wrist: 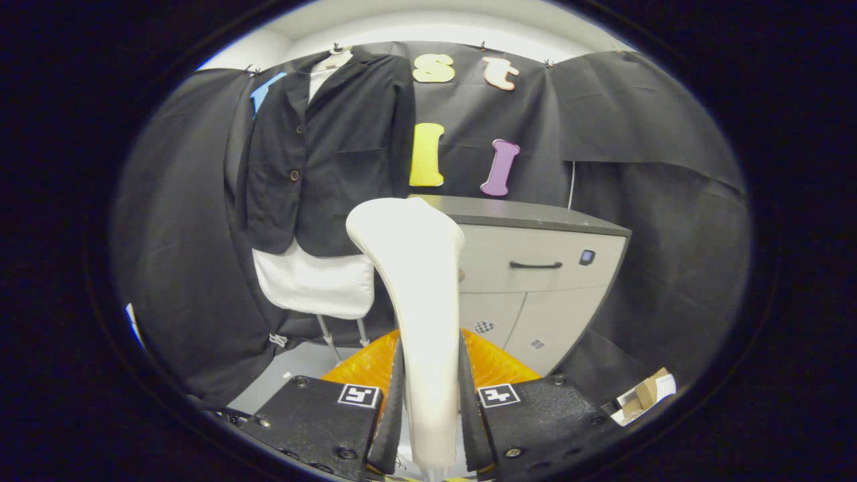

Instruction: Iron the clothes twice with a garment steamer, once on the left side and once on the right side.

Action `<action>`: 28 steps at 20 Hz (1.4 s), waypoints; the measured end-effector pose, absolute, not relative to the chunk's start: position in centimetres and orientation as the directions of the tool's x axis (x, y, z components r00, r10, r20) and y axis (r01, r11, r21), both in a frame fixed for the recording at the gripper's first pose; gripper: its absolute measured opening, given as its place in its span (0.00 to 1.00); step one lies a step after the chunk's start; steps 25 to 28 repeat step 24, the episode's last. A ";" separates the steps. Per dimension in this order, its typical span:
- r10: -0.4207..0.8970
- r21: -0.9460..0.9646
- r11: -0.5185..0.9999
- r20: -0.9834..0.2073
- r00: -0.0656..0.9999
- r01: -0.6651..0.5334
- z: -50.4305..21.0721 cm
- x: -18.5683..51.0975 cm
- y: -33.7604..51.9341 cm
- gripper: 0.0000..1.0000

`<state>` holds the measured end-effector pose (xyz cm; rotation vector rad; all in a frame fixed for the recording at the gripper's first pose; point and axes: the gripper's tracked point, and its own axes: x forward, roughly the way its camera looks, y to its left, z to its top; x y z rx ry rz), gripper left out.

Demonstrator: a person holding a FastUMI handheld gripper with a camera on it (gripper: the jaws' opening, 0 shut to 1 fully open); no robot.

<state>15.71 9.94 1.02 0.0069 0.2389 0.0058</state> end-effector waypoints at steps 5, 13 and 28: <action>0.004 0.017 1.000 -0.205 0.979 0.000 -1.5 10.6 3.5 0.40; -0.004 0.080 0.997 -0.226 0.974 0.023 -4.1 4.0 -3.7 0.40; 0.009 0.054 0.999 -0.202 0.979 0.002 -2.7 1.2 -5.7 0.40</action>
